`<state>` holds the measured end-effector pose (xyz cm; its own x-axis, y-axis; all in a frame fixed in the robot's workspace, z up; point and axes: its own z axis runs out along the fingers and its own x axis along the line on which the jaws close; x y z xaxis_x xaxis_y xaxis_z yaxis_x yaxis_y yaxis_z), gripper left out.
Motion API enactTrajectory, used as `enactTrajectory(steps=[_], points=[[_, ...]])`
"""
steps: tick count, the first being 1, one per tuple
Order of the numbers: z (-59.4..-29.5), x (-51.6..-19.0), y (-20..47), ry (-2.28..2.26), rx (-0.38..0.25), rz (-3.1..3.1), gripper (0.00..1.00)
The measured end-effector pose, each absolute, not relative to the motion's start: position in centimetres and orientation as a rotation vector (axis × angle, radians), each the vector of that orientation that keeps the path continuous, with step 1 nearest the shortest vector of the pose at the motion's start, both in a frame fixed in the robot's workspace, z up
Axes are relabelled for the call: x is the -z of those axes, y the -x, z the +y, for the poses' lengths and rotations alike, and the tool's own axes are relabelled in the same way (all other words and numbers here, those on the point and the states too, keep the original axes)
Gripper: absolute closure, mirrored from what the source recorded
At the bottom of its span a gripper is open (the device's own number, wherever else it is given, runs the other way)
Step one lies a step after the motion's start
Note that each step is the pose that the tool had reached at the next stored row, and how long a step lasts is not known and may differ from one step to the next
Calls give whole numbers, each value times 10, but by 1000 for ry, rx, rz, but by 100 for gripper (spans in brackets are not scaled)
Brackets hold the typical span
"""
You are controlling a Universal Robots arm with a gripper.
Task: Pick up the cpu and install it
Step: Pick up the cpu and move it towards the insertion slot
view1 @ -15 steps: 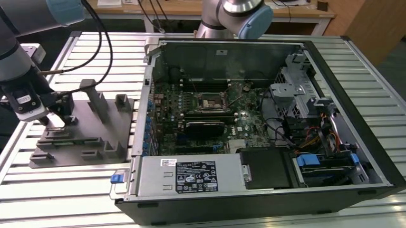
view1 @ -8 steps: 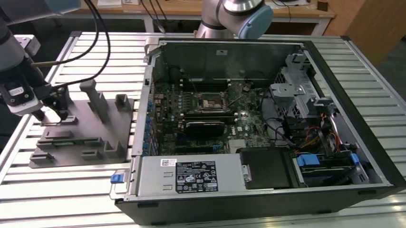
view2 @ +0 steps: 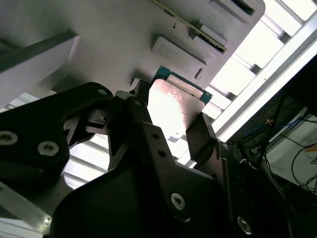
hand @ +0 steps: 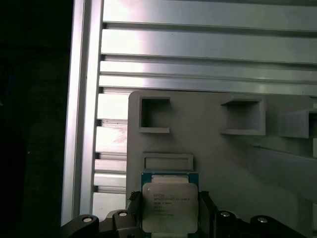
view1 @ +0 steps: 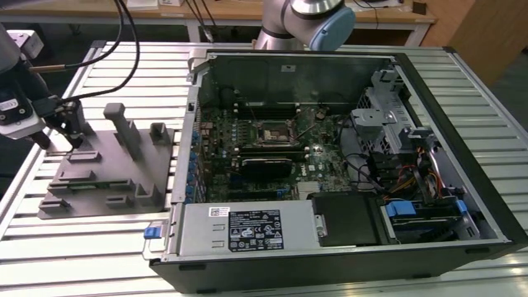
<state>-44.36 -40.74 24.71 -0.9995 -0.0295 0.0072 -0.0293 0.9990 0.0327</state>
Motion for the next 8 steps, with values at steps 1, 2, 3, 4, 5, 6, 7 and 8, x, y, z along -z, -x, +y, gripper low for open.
enactTrajectory(steps=[1, 2, 3, 4, 5, 6, 7, 8], points=[[-407, -249, 444, -46, 52, -3133, 46], [-407, -250, 444, -46, 52, -3133, 46], [-408, -250, 444, -46, 53, -3133, 46], [-408, -250, 444, -47, 60, -3133, 46], [-408, -251, 444, -46, 63, -3133, 46], [-408, -251, 444, -46, 63, -3133, 46], [-408, -252, 444, -46, 63, -3133, 46], [-408, -254, 444, -46, 63, -3133, 46]])
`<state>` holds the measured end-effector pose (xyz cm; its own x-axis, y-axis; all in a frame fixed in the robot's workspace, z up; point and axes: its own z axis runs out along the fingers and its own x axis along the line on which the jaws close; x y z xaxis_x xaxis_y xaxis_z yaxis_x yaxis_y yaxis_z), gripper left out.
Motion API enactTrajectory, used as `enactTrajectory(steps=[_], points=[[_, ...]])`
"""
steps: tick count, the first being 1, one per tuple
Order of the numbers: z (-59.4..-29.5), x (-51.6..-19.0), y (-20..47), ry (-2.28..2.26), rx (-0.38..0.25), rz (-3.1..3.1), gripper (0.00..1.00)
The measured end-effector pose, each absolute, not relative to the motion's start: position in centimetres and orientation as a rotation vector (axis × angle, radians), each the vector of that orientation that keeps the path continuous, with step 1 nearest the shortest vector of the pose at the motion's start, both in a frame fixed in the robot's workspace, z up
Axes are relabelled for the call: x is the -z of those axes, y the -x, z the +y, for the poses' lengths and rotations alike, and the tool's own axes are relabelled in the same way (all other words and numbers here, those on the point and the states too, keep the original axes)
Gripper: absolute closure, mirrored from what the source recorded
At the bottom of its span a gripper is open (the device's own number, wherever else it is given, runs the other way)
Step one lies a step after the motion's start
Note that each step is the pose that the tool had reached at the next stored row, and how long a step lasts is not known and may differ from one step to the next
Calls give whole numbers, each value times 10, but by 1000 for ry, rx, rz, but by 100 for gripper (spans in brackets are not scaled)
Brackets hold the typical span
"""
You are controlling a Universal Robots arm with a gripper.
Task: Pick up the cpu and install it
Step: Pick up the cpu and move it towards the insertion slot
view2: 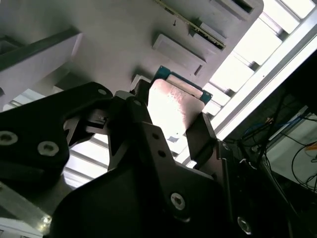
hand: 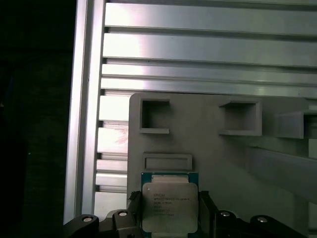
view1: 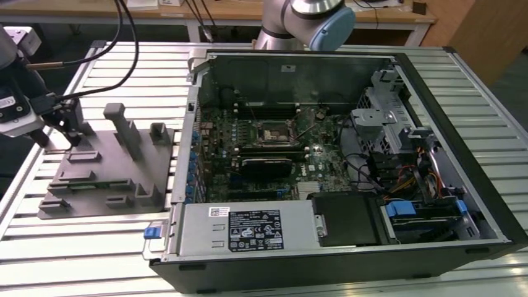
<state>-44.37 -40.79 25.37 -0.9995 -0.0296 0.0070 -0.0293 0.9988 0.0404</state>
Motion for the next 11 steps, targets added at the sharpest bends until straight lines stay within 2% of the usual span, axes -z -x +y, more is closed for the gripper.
enactTrajectory(steps=[11], points=[[-408, -266, 444, -46, 64, -3133, 46]])
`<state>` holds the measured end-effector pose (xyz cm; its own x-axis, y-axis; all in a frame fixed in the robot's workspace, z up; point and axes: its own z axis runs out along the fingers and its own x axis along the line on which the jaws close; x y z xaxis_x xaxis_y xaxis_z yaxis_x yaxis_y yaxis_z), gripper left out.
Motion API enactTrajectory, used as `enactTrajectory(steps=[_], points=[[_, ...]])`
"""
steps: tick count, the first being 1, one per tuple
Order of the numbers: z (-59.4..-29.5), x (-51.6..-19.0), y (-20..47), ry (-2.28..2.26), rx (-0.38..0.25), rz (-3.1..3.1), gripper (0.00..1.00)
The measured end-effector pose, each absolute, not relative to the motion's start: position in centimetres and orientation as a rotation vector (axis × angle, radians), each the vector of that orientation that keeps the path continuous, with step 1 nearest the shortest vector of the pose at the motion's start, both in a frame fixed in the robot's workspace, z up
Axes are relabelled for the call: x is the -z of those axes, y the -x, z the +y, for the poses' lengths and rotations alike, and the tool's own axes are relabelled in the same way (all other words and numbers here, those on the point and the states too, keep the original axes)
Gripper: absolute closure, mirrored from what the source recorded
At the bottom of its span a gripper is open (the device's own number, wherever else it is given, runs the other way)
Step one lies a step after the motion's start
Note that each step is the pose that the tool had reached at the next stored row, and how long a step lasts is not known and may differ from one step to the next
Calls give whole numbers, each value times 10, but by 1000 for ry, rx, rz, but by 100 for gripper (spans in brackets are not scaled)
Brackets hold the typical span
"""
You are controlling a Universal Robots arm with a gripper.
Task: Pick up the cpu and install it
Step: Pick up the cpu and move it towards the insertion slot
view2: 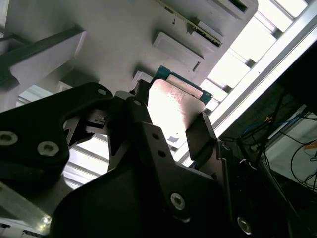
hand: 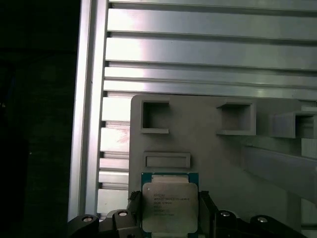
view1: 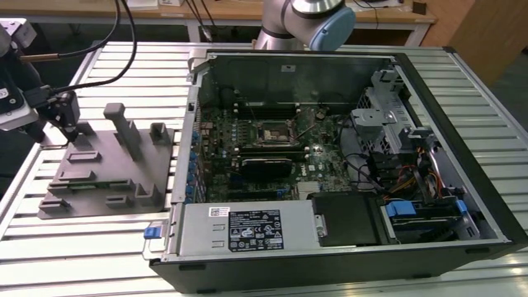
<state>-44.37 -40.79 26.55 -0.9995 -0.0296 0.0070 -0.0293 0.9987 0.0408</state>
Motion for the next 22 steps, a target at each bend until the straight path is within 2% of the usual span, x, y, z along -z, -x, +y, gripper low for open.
enactTrajectory(steps=[22], points=[[-408, -289, 444, -46, 64, -3133, 46]])
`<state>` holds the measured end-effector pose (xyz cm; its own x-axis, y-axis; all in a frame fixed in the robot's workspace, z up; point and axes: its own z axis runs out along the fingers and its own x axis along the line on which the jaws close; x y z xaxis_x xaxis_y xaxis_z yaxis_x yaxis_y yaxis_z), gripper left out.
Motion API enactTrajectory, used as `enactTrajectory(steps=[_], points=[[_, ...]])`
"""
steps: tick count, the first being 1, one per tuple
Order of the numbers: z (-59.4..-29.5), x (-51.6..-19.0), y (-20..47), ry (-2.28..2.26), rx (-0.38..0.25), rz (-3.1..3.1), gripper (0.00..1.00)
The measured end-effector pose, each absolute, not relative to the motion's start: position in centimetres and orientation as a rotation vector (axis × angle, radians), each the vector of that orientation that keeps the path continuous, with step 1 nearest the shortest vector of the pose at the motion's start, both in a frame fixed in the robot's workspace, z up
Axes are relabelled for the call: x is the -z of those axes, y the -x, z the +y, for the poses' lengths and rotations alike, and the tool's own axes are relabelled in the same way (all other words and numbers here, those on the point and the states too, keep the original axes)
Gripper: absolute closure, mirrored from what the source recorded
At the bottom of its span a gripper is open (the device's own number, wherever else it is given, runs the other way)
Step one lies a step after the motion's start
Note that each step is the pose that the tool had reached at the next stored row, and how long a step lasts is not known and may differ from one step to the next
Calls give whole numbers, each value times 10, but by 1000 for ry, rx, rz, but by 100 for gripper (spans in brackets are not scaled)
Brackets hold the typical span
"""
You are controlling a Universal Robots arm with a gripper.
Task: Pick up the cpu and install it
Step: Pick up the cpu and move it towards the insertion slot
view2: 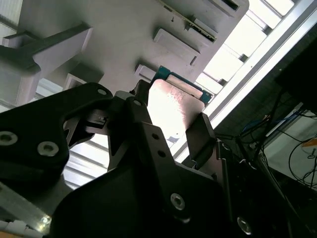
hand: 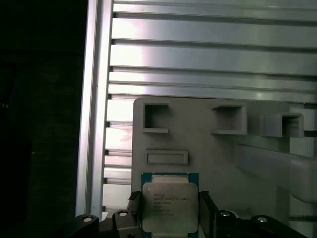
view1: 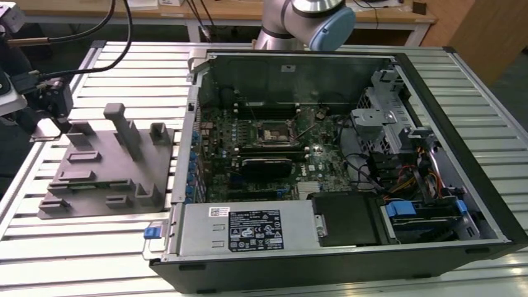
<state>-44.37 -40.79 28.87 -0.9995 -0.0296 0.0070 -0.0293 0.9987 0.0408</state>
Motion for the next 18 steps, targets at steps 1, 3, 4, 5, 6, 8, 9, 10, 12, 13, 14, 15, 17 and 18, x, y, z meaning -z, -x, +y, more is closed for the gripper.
enactTrajectory(steps=[1, 3, 4, 5, 6, 8, 9, 10, 12, 13, 14, 15, 17, 18], points=[[-408, -290, 444, -46, 64, -3133, 46], [-408, -292, 444, -46, 64, -3133, 46], [-408, -293, 444, -46, 64, -3133, 46], [-408, -294, 444, -46, 64, -3133, 46], [-408, -295, 444, -46, 64, -3133, 46], [-408, -296, 444, -46, 64, -3133, 46], [-408, -297, 444, -46, 64, -3133, 46], [-408, -298, 444, -46, 64, -3133, 46], [-408, -300, 444, -46, 64, -3133, 46], [-408, -302, 444, -46, 64, -3133, 46], [-408, -303, 444, -46, 64, -3133, 46], [-408, -304, 444, -46, 64, -3133, 46], [-408, -307, 444, -46, 64, -3133, 46], [-408, -309, 444, -46, 64, -3133, 46]])
